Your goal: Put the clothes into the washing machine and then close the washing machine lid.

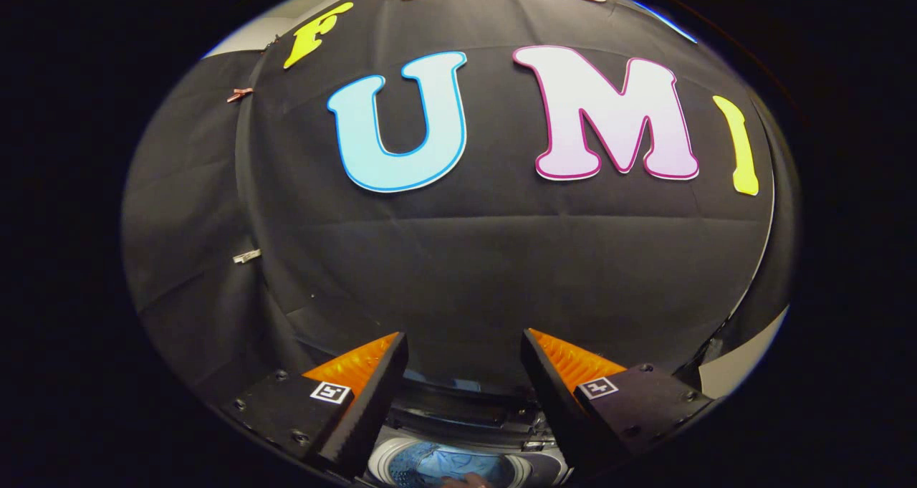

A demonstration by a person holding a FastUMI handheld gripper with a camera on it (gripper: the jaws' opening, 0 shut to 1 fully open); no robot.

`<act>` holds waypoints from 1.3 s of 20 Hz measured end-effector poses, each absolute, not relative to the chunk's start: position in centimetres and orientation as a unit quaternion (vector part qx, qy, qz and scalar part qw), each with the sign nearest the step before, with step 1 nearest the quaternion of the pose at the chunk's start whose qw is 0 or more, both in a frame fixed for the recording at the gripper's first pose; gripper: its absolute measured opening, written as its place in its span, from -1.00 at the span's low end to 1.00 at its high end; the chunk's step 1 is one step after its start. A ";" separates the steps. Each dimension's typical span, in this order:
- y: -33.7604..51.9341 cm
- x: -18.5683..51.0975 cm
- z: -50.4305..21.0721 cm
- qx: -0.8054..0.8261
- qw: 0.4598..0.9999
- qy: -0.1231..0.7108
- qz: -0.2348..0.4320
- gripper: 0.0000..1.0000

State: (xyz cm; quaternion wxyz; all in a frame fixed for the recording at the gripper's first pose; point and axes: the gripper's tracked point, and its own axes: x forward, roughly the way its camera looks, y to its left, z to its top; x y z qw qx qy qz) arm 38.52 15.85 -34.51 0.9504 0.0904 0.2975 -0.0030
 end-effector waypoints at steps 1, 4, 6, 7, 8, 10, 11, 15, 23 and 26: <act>15.8 38.9 -35.1 0.090 0.949 0.303 -0.005 0.98; 15.4 39.7 -37.0 0.088 0.942 0.323 -0.012 0.98; 15.3 39.9 -38.3 0.085 0.937 0.340 -0.010 0.98; 15.3 39.8 -38.4 0.094 0.935 0.341 -0.009 0.98; 15.3 39.9 -38.7 0.098 0.935 0.341 -0.013 0.99; 15.2 39.8 -38.5 0.091 0.935 0.342 -0.013 1.00; 15.1 39.7 -38.6 0.087 0.936 0.340 -0.011 1.00; 15.0 39.2 -38.4 0.087 0.935 0.343 -0.011 1.00; 17.0 32.5 -36.9 0.097 0.927 0.362 0.005 1.00; 17.7 30.1 -36.8 0.097 0.924 0.370 0.012 1.00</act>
